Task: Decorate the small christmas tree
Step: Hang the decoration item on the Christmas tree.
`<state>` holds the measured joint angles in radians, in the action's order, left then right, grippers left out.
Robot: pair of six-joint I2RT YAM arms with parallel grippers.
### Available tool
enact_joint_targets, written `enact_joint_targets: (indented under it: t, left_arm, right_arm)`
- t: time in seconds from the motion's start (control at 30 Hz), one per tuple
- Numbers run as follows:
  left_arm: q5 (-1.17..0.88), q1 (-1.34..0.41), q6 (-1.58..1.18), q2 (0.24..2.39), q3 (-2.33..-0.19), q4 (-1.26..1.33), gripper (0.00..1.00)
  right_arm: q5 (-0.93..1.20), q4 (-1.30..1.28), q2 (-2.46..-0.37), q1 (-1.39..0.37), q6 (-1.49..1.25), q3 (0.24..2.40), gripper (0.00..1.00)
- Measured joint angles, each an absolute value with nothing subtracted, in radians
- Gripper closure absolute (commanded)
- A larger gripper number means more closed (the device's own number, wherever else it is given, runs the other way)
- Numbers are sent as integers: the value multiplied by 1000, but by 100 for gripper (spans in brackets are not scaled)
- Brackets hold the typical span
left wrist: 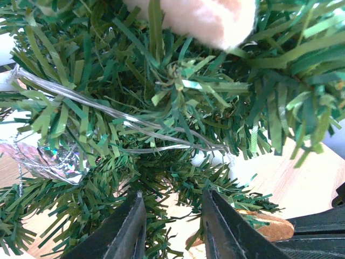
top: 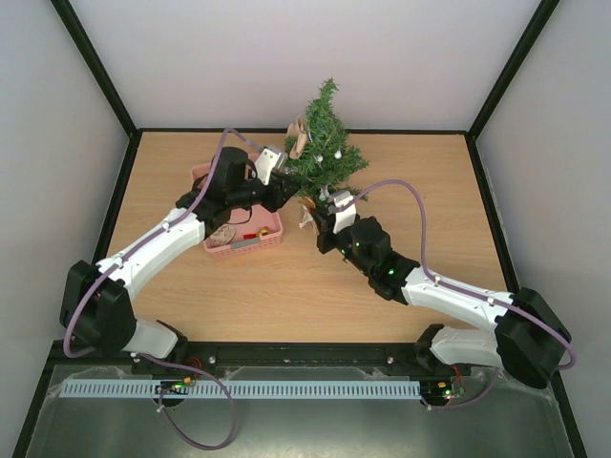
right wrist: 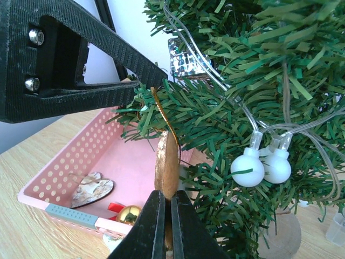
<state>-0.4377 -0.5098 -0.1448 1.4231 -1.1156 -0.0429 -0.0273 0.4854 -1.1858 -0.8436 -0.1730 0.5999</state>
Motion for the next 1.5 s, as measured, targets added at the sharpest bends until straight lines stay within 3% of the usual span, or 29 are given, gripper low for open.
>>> enact_joint_targets:
  t: [0.17,0.43,1.1,1.5]
  left_arm:
    - [-437,-510,-144,1424,-1116,-41,69]
    - [-438,-512,-143,1424,-1116,-36,69]
    - [-437,-513,-142,1424,-1116,-37,68]
    - [-387,-516,-161,1354,-1116,-68,57]
  right_arm:
    - [-35,486,-1186,-843,-178,600,98]
    - [-45,492,-1192,-841,-189,600,75]
    - [-33,430,-1109,-838,-187,599,66]
    - [-17,348,-955,-838,-176,591,40]
